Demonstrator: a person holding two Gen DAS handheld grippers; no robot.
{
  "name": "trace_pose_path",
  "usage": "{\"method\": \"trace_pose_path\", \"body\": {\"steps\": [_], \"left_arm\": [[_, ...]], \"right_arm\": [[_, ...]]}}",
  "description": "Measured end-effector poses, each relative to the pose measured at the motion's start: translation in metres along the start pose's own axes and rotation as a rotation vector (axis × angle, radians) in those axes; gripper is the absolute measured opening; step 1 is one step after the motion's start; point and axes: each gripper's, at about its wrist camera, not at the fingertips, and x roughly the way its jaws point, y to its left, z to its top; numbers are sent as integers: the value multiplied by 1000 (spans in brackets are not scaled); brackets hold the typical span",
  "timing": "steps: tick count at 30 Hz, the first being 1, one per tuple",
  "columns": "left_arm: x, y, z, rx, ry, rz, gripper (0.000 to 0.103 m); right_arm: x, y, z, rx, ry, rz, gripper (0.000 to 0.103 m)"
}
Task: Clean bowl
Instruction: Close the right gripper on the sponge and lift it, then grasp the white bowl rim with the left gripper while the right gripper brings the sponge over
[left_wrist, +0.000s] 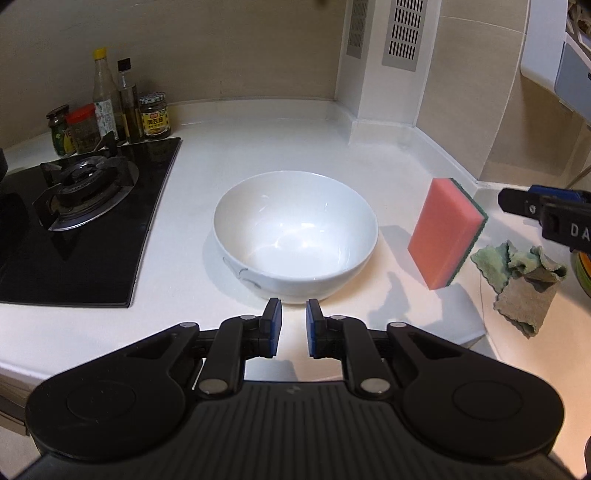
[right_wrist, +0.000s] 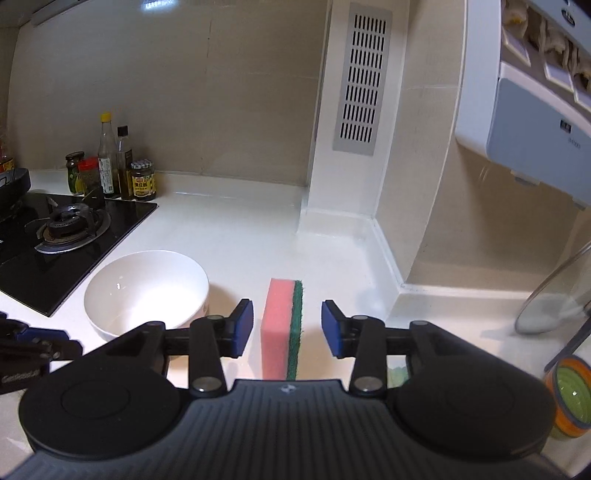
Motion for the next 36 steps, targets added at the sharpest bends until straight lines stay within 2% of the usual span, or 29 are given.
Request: {"method": "trace_pose_path", "body": {"steps": [11, 18, 20, 21, 24, 26, 30, 32, 34, 36], "left_arm": [[13, -1, 21, 26, 8, 0, 15], [18, 16, 33, 7, 20, 4, 15], [20, 26, 38, -5, 26, -7, 15], [21, 30, 41, -11, 29, -12, 15], [24, 45, 48, -30, 37, -28, 15], [26, 55, 53, -42, 42, -39, 15], [30, 74, 63, -66, 53, -61, 15], [32, 84, 68, -78, 58, -71, 15], [40, 97, 74, -83, 81, -121, 15], [50, 104, 78, -74, 111, -158, 15]], "right_arm": [[50, -2, 9, 4, 79, 11, 36], [85, -1, 3, 17, 147, 1, 36], [90, -1, 3, 21, 161, -3, 33], [92, -1, 3, 25, 168, -4, 27], [77, 0, 12, 3, 96, 23, 26], [58, 4, 23, -34, 9, 83, 26], [38, 27, 43, -115, -102, 308, 26], [44, 43, 44, -157, -90, 362, 26], [53, 60, 43, -204, -70, 410, 26], [66, 76, 38, -240, -34, 415, 26]]}}
